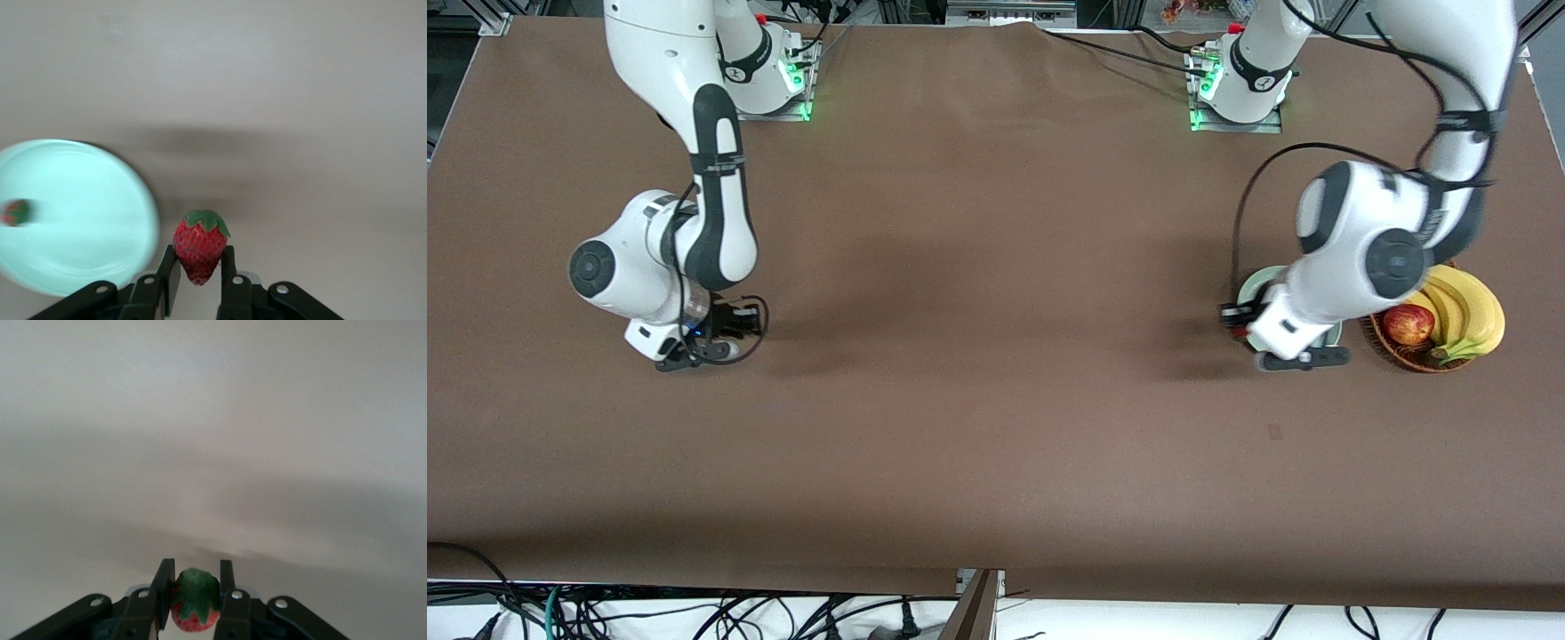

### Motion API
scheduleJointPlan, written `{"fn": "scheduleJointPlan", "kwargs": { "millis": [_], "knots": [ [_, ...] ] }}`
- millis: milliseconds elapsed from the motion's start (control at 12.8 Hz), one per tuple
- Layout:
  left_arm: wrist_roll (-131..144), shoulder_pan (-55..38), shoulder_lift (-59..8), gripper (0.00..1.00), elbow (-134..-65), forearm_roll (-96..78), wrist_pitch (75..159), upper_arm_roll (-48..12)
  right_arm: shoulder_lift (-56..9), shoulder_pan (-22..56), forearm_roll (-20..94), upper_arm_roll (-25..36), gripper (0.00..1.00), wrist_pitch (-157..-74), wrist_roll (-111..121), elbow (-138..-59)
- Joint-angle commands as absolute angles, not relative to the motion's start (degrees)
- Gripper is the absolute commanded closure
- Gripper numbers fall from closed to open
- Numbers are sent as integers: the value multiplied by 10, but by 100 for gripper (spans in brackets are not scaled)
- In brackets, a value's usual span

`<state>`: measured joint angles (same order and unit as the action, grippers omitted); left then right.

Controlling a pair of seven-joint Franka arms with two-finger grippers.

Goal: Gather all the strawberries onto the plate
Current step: 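Place the strawberry on the plate with the left gripper while the right gripper moves another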

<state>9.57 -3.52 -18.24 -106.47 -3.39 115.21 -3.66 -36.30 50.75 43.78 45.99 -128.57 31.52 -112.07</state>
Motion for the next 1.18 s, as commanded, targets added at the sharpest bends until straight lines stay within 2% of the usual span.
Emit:
{"fn": "scheduleJointPlan", "kwargs": {
  "millis": [0, 157, 313, 470, 549, 705, 784, 862, 940, 1097],
  "knots": [
    [-29, -40, -172, 78, -1098, -52, 1146, 35, -366, 508, 445, 402, 84, -1274, 192, -1059],
    [-101, -39, -177, 78, -1132, -52, 1186, 81, -366, 509, 445, 346, 84, -1256, 58, -1006],
    [-108, -38, -184, 77, -1177, -52, 1252, 86, -372, 509, 445, 287, 84, -1248, -106, -942],
    [-111, -38, -199, 77, -1227, -52, 1342, 86, -418, 513, 439, 232, 84, -1255, -254, -867],
    [-111, -38, -208, 77, -1235, -52, 1360, 86, -448, 519, 441, 214, 83, -1271, -308, -827],
    [-111, -39, -214, 74, -1238, -52, 1368, 86, -491, 546, 442, 177, 83, -1371, -413, -788],
    [-116, -39, -215, 53, -1238, -50, 1367, 86, -510, 560, 442, 162, 82, -1432, -460, -781],
    [-132, -39, -215, 20, -1238, -50, 1366, 86, -520, 571, 443, 147, 74, -1481, -494, -780],
    [-140, -39, -215, 0, -1235, -50, 1361, 86, -526, 577, 443, 130, 65, -1516, -521, -780],
    [-135, -39, -206, 0, -1231, -50, 1358, 85, -525, 582, 444, 116, 35, -1548, -554, -780]
  ]
}}
